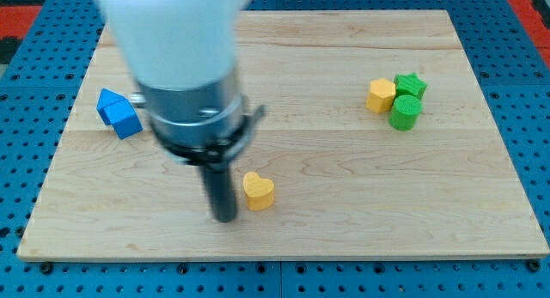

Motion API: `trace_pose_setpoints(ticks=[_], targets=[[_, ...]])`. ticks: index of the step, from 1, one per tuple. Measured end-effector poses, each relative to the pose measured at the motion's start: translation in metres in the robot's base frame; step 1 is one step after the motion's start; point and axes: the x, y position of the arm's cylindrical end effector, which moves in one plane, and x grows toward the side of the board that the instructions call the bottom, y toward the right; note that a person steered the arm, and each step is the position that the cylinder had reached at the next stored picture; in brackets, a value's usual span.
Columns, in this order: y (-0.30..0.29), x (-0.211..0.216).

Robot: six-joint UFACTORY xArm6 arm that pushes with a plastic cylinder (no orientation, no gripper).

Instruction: Push the yellow heart below the yellow hexagon

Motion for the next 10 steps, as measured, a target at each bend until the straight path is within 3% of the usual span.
trace_pose_setpoints(ticks=[3,4,5,7,8,9,10], targets=[[0.111,-0.132],[0.069,-0.069],[0.006,-0.102],[0.145,-0.131],[0.137,-0.101],[0.070,-0.099],[0.066,-0.138]])
